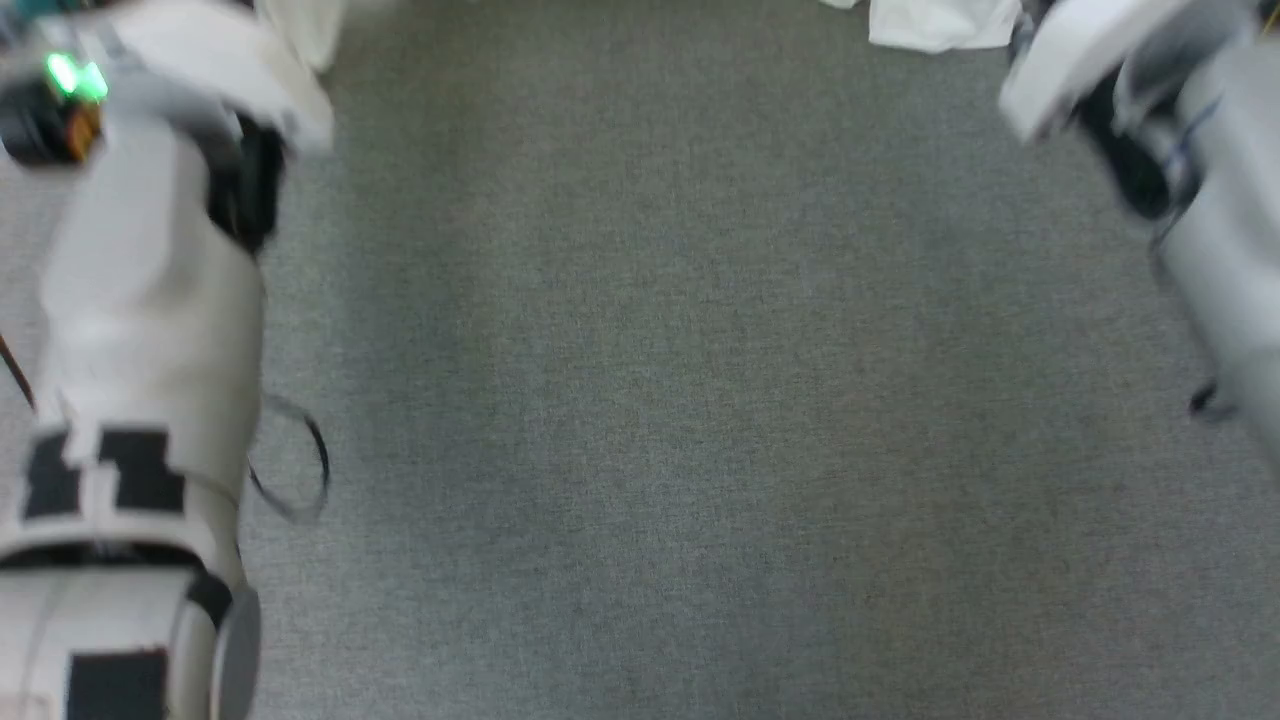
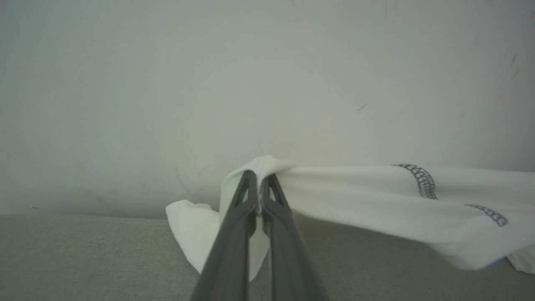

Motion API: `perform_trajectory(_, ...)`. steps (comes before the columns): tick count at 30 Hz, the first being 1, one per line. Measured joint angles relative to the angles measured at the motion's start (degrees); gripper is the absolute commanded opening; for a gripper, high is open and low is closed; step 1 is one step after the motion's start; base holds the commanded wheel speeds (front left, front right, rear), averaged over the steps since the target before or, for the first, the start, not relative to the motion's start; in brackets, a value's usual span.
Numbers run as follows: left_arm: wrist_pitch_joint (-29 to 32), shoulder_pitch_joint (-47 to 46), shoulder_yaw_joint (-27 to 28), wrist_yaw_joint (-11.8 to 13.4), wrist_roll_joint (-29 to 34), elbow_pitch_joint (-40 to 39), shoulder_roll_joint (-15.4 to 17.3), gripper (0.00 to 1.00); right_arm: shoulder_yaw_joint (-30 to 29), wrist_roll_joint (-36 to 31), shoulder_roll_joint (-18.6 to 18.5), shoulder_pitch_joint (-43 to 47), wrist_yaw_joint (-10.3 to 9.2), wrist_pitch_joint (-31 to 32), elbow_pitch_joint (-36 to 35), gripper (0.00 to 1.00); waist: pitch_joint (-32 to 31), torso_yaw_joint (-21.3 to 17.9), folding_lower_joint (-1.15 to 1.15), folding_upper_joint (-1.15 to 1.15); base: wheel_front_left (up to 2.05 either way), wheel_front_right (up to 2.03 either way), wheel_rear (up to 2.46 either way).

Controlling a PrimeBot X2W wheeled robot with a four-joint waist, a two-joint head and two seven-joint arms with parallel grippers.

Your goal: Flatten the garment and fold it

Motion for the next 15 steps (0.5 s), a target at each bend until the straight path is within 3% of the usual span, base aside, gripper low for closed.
perform_trajectory(3,-0.4,6.7,1.4,-0.5,-1.3,-0.6,-0.2,0.00,2.2,2.4,0.1,5.8,0.00,-1.6,0.0,0.00,-1.9,0.2,0.00,0.00,0.00,0.00,0.00)
perform_trajectory(7,-0.5,20.2,4.0,-1.4,-2.9,-7.4,-0.4,0.00,4.1,5.1,0.1,16.1,0.00,-2.8,-2.6,0.00,-5.4,0.1,-0.01,0.00,0.00,0.00,0.00)
perform_trajectory(15,0.3,47.1,4.0,-0.9,-2.7,-26.6,-2.9,0.00,2.2,5.5,-5.1,35.0,0.00,-3.3,-12.9,0.00,-13.3,0.0,-0.02,0.00,0.00,0.00,0.00)
